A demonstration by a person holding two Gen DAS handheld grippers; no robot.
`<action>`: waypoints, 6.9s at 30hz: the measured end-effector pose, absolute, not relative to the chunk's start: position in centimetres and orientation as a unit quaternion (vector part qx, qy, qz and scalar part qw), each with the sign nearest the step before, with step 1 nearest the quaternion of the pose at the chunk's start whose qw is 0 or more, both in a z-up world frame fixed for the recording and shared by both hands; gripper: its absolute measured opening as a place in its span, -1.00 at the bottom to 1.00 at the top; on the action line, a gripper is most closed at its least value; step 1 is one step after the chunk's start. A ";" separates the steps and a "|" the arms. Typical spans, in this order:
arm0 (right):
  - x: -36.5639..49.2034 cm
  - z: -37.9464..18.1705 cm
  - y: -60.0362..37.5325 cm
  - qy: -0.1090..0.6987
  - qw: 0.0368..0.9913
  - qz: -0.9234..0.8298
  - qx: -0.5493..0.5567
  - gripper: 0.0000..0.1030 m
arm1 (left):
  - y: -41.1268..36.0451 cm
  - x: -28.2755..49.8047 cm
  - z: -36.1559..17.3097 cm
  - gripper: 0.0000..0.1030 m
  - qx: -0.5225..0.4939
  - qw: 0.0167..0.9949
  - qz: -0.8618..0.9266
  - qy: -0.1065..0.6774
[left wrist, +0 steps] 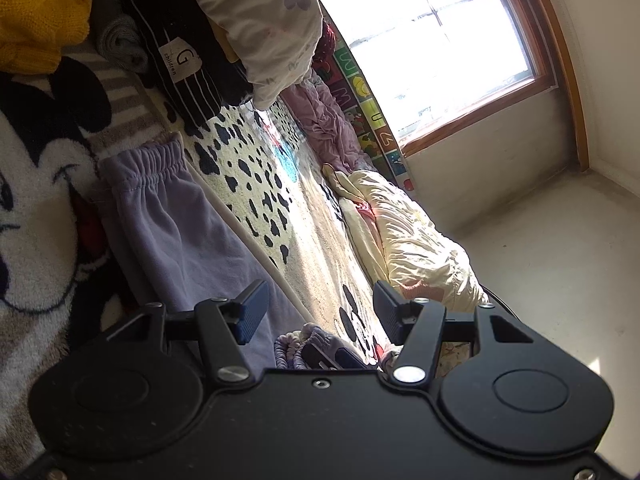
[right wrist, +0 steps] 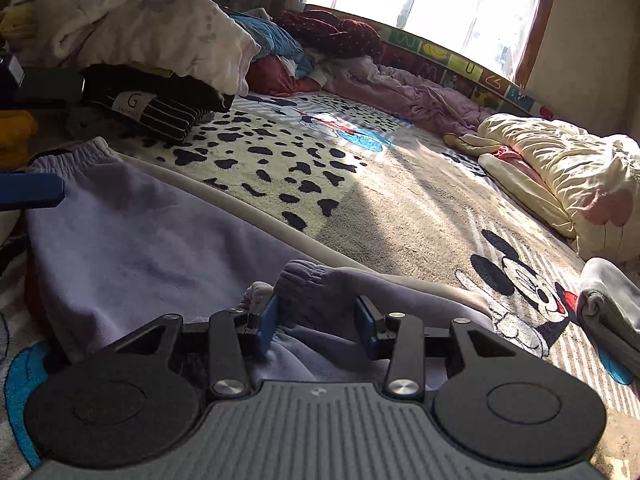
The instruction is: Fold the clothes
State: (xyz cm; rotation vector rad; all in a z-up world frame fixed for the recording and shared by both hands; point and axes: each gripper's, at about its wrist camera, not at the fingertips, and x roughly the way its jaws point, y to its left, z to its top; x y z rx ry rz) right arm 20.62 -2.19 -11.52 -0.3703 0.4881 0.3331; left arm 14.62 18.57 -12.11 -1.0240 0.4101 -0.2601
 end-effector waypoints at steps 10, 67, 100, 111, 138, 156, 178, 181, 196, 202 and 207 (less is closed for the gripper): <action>18.6 -10.9 -3.4 0.257 0.939 0.199 -0.113 -0.21 | 21.1 13.4 -11.5 0.12 -0.463 0.870 -0.016 0.168; 7.5 -16.1 -23.5 0.266 0.885 0.191 0.332 -0.11 | -4.0 16.2 -1.8 -0.62 0.022 0.982 -0.051 0.179; 22.4 -10.2 -19.4 0.279 0.930 0.178 0.161 -0.18 | -0.9 17.6 -12.0 -0.18 0.077 0.940 -0.125 0.308; 21.2 -13.2 -20.2 0.277 0.949 0.124 0.082 -0.04 | -0.1 20.9 -10.9 -0.17 0.044 0.954 -0.116 0.273; 22.5 -16.0 -20.6 0.374 0.848 0.156 0.341 0.00 | 9.4 19.2 -14.4 -0.33 -0.421 0.820 -0.102 0.373; 13.9 -2.0 -32.2 0.211 0.850 0.178 0.448 -0.56 | -2.0 18.0 2.8 -0.51 -0.385 0.818 -0.248 0.348; 10.8 -3.6 -62.7 0.092 0.928 0.038 0.359 -0.56 | -34.3 24.8 -0.6 -0.51 -0.304 0.797 -0.412 0.321; 12.3 -4.4 -64.9 0.077 0.928 0.022 0.364 -0.54 | -36.6 27.5 -2.4 -0.13 -0.300 0.804 -0.380 0.344; 9.4 -12.5 -64.8 0.197 0.881 -0.104 0.417 0.40 | -27.8 23.1 -7.1 0.22 -0.242 0.813 -0.313 0.427; 6.5 -8.5 -56.5 0.207 0.902 -0.042 0.377 0.40 | -20.8 18.2 -5.2 0.22 -0.206 0.836 -0.299 0.410; 5.4 -6.0 -48.4 0.228 0.919 0.023 0.322 0.40 | -14.0 13.3 -3.3 0.25 -0.184 0.865 -0.274 0.378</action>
